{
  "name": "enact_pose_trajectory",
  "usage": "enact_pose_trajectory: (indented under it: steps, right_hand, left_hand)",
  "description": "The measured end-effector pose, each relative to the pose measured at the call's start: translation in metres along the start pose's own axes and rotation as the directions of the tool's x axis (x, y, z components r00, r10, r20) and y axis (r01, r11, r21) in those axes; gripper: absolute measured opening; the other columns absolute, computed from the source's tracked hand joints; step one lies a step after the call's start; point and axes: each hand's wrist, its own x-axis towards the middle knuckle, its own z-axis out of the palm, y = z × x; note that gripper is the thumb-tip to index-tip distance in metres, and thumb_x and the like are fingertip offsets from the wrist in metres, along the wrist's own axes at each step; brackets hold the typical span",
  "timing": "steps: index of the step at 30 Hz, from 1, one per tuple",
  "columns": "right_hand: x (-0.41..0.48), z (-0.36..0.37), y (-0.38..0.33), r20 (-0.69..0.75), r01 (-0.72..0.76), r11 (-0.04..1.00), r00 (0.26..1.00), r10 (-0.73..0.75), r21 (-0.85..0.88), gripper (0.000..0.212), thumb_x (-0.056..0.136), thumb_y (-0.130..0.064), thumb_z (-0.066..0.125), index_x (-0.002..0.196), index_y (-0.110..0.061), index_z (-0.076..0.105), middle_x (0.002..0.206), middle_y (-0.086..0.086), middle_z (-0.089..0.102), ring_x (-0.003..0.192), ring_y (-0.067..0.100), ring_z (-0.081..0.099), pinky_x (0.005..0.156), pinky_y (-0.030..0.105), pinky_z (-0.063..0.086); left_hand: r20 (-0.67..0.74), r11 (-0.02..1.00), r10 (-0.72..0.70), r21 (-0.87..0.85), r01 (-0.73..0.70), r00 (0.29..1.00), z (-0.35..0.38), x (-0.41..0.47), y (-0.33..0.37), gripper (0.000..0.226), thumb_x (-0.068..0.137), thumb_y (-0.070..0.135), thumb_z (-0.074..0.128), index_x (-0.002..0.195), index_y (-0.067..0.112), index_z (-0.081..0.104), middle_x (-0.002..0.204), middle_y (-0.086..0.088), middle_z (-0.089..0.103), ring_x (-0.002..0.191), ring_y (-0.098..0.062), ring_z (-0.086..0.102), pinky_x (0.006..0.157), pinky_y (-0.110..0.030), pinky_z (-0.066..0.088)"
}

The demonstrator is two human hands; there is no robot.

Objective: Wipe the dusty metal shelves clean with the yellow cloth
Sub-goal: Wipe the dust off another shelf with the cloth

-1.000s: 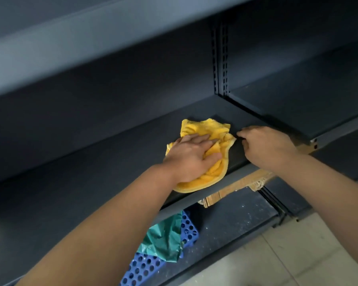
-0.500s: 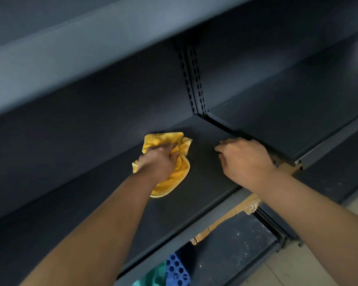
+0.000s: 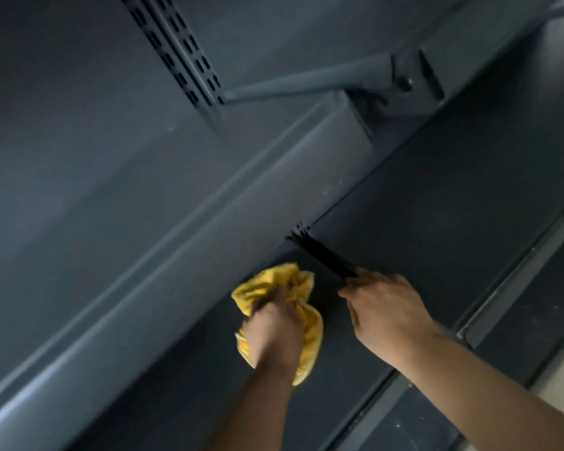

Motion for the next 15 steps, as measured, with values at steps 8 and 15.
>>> enact_pose_trajectory:
  steps: [8, 15]
  right_hand:
    - [-0.025, -0.078, 0.006, 0.191, -0.087, 0.995, 0.977, 0.096, -0.056, 0.035, 0.09, -0.014, 0.046, 0.117, -0.03, 0.062, 0.11, -0.005, 0.063, 0.105, 0.019, 0.059, 0.087, 0.033, 0.041]
    - [-0.067, -0.162, 0.009, 0.332, -0.15, 0.981, 0.925, 0.183, -0.123, 0.022, 0.088, -0.017, 0.054, 0.104, -0.025, 0.067, 0.1, -0.002, 0.068, 0.1, 0.02, 0.062, 0.085, 0.033, 0.045]
  left_hand:
    - [0.177, 0.998, 0.013, -0.055, -0.004, 0.984, -0.042, -0.048, 0.048, 0.032, 0.098, 0.028, 0.032, 0.126, 0.028, 0.049, 0.12, -0.006, 0.063, 0.109, -0.031, 0.06, 0.088, -0.04, 0.048]
    - [0.295, 0.994, 0.098, -0.068, -0.081, 0.951, -0.122, -0.1, 0.104, 0.025, 0.099, 0.026, 0.032, 0.112, 0.02, 0.053, 0.118, -0.01, 0.063, 0.109, -0.034, 0.059, 0.088, -0.044, 0.048]
